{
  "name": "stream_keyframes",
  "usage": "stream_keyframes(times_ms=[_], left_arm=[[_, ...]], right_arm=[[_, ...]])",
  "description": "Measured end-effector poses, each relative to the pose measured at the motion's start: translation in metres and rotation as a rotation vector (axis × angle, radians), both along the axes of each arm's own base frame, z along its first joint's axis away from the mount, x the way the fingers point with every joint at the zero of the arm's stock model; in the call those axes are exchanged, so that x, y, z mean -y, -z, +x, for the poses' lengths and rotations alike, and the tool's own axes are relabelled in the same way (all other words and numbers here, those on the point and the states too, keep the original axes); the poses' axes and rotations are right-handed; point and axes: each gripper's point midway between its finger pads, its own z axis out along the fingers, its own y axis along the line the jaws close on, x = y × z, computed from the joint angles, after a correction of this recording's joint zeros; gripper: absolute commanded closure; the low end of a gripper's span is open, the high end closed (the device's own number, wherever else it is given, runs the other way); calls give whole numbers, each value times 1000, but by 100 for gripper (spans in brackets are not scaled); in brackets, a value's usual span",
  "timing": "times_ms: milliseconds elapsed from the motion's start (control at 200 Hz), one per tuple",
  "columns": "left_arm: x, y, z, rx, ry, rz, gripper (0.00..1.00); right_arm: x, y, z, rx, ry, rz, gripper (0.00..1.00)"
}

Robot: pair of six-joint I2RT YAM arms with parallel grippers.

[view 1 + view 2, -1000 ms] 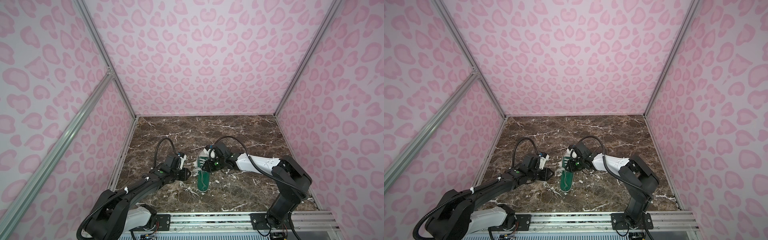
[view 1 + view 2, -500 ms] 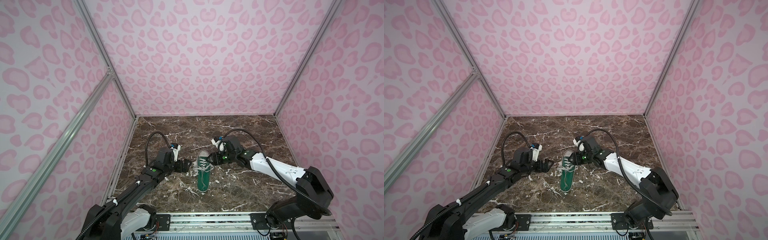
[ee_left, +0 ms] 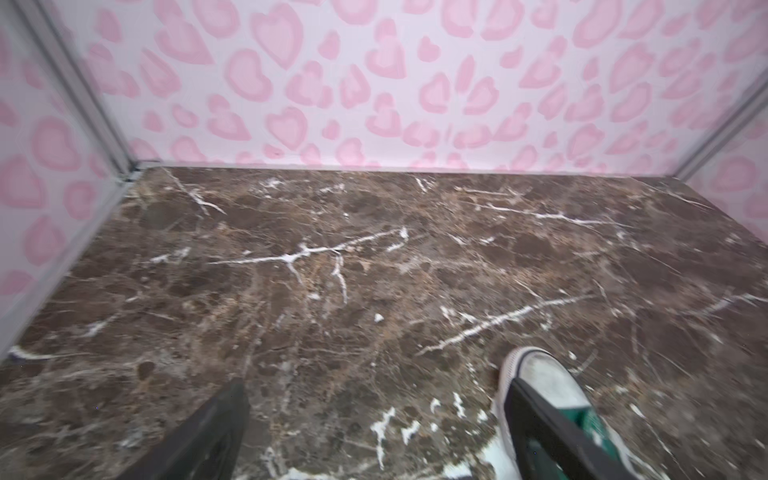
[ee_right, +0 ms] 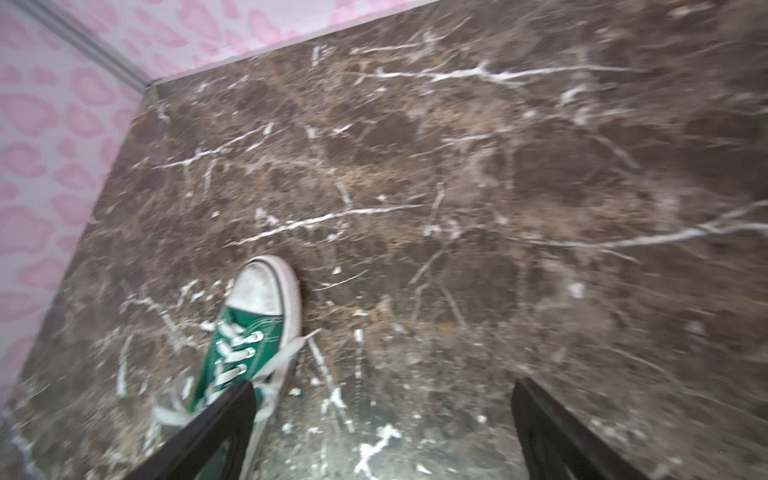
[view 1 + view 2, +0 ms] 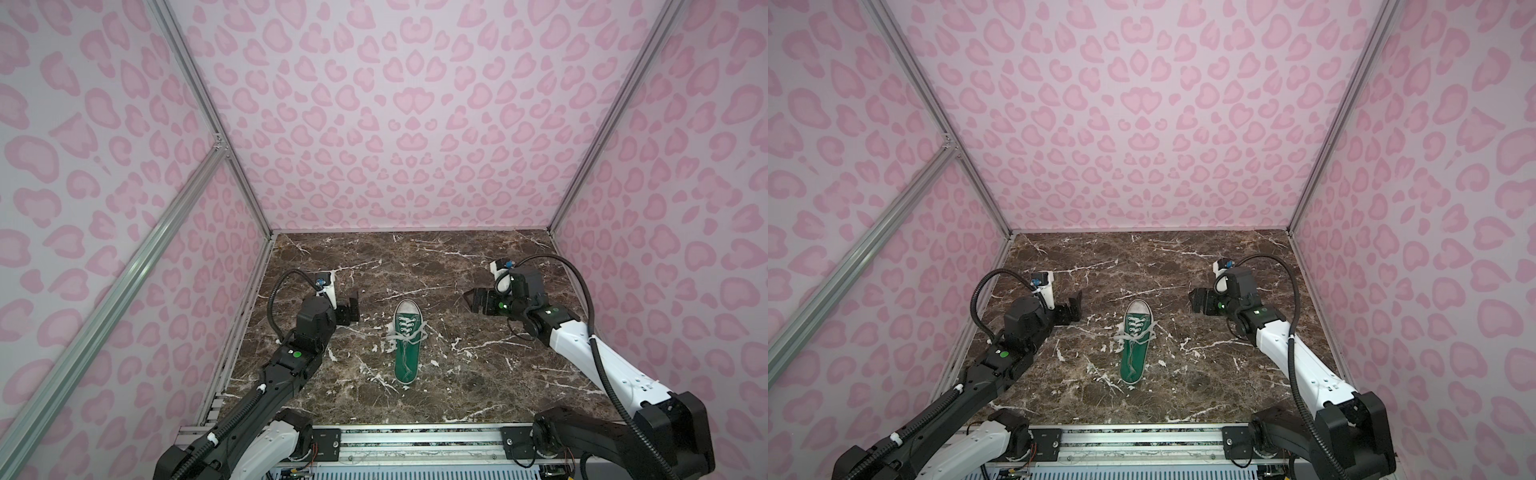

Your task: Tie the shoes

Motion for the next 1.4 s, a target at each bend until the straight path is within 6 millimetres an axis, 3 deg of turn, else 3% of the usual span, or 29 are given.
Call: stream_keyframes(times_ms=[285, 450, 600, 765, 1060, 1220, 1400], left_arm=[[-54, 12, 8, 89, -213, 57, 2], [-78, 29, 13, 73, -313, 82, 3], [-87, 47, 15, 58, -335, 110, 3], [-103, 66, 21, 35, -355, 141, 3], [-132, 94, 37, 13, -338, 105, 2], [-117, 109, 47, -13, -232, 65, 2], [-109, 96, 58, 23, -185, 49, 2]], right_arm=[[105, 30, 4, 204, 347, -219, 2], [142, 39, 8, 271, 454, -304, 2], [170, 39, 11, 332, 544, -330, 2], [182, 43, 17, 375, 573, -328, 2], [176, 57, 33, 406, 511, -322, 2], [165, 68, 37, 417, 447, -307, 2], [151, 77, 49, 421, 361, -309, 2]])
